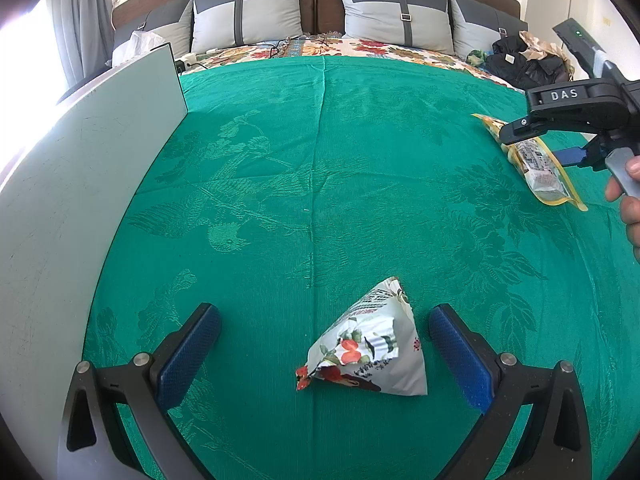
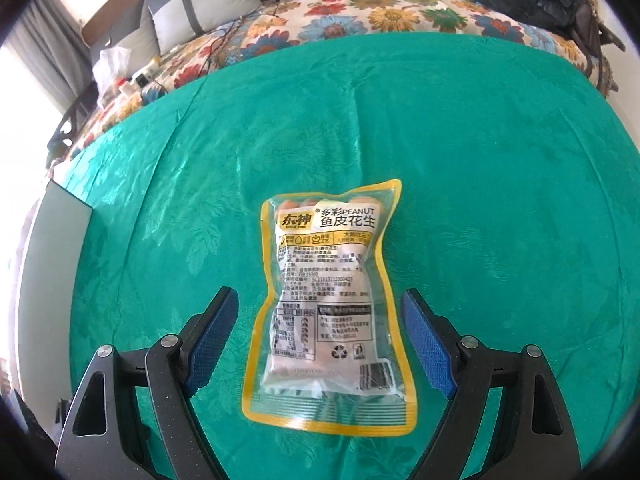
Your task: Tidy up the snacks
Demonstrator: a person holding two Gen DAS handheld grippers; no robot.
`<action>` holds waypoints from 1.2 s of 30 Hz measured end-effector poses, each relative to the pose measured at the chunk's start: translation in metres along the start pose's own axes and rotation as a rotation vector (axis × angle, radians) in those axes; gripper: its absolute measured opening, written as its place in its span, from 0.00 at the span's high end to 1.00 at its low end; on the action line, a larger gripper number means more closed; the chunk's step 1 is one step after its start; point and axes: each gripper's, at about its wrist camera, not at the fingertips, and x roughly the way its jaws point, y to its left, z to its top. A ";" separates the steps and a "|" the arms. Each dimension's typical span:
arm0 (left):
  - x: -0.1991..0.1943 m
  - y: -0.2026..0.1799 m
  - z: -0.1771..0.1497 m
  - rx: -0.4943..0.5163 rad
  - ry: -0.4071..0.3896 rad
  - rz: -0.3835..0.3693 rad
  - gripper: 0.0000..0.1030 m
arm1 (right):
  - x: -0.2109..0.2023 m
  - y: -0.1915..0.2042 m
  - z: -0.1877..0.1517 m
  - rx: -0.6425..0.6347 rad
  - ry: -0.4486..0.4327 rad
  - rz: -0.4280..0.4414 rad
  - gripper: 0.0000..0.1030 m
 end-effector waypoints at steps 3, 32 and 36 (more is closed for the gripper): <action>0.000 0.000 0.000 0.000 0.000 0.000 0.00 | 0.017 0.020 0.001 -0.091 0.065 -0.110 0.17; 0.000 0.001 0.000 0.000 0.000 -0.001 0.00 | -0.111 -0.047 -0.194 0.117 -0.241 -0.014 0.42; -0.002 -0.001 0.000 0.041 0.034 -0.019 0.00 | -0.125 -0.042 -0.218 0.082 -0.272 -0.013 0.42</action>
